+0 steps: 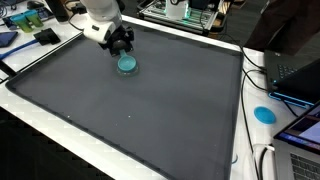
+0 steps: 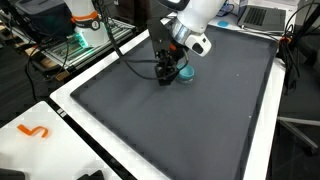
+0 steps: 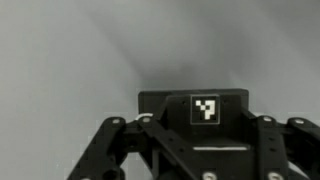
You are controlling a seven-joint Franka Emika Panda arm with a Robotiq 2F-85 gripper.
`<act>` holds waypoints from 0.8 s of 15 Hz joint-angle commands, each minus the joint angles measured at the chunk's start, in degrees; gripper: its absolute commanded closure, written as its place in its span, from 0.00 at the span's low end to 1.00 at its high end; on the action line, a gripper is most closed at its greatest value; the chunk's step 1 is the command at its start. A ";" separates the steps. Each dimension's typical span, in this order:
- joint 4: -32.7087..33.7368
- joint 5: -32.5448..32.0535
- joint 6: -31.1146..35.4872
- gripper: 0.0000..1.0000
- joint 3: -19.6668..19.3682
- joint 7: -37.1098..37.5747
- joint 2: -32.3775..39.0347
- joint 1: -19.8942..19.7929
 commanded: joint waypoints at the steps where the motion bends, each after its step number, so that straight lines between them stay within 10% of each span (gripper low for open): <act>1: -0.26 -0.10 -0.22 0.69 0.83 -0.95 0.21 -0.96; 12: -3.04 5.57 4.49 0.69 2.48 -8.08 -5.68 -4.22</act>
